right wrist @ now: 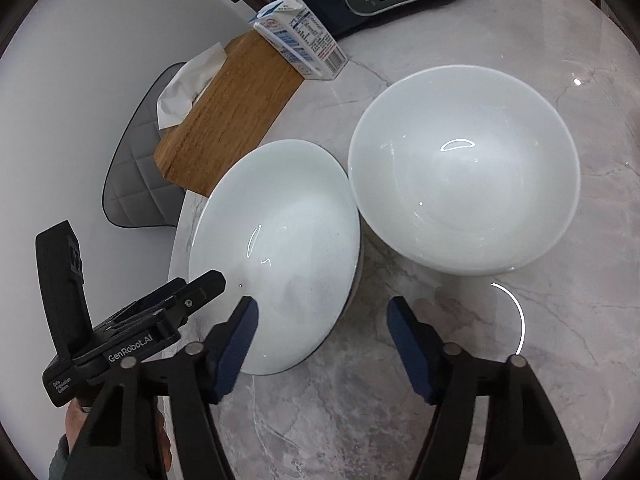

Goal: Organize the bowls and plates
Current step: 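Move both grippers to the large white bowl's rim and close them, then lift the large white bowl with both grippers and carry it onto the plate stack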

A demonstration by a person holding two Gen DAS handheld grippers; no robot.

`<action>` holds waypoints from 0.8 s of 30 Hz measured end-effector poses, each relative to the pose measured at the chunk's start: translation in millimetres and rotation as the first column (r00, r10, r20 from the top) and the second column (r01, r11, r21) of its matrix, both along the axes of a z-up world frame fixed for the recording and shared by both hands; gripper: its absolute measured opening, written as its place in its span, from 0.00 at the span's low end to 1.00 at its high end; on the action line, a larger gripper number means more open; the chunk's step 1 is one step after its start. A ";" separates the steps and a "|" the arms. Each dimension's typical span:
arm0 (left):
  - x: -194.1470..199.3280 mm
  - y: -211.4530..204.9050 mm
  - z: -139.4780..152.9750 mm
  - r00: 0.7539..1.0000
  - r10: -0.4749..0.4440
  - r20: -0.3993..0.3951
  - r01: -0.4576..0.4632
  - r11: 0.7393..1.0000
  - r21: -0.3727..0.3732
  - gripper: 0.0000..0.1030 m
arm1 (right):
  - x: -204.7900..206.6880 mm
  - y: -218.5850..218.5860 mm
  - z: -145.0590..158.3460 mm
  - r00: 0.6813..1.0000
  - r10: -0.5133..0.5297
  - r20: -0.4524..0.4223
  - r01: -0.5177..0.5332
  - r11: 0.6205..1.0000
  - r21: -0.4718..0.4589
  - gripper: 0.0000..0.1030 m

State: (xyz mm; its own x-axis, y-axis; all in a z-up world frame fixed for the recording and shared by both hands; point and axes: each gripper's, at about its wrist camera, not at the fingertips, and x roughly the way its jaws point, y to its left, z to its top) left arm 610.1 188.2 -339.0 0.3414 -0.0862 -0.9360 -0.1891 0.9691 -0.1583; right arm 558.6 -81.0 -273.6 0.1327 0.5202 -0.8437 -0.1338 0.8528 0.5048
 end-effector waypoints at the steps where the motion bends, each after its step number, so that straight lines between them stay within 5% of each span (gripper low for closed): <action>1: 1.8 -0.3 -5.0 1.000 -0.001 -0.011 0.001 1.000 -0.010 0.63 | 1.6 3.4 -3.3 1.000 0.006 -0.002 -0.006 1.000 -0.015 0.54; 4: 5.2 -4.7 -12.4 1.000 -0.012 -0.028 0.012 1.000 -0.017 0.55 | 4.5 9.1 -9.9 1.000 0.019 -0.012 -0.019 1.000 -0.025 0.38; 6: 6.0 -7.0 -15.7 0.999 -0.012 -0.035 0.011 1.000 -0.025 0.35 | 4.4 12.2 -10.9 1.000 0.028 0.002 -0.028 0.998 -0.052 0.26; 10: 7.3 -20.5 -15.2 0.998 -0.048 -0.035 0.048 0.999 -0.016 0.12 | 3.9 11.6 -11.4 0.999 0.040 0.004 -0.040 0.997 -0.061 0.24; 17: -13.5 -43.2 -5.2 0.995 -0.094 -0.033 0.095 0.995 0.020 0.13 | -11.1 4.8 -2.1 0.998 0.066 0.011 -0.065 0.994 -0.091 0.23; 24: -72.2 -89.4 24.4 0.985 -0.172 0.021 0.173 0.985 -0.006 0.15 | -69.1 -32.9 38.9 0.990 0.108 0.096 -0.095 0.987 -0.126 0.23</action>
State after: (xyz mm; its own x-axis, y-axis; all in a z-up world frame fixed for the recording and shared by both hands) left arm 537.9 98.8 -314.6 0.3395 -0.1527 -0.9281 -0.0160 0.9857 -0.1680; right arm 489.5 -114.0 -234.6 0.1730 0.4302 -0.8860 -0.2681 0.8862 0.3780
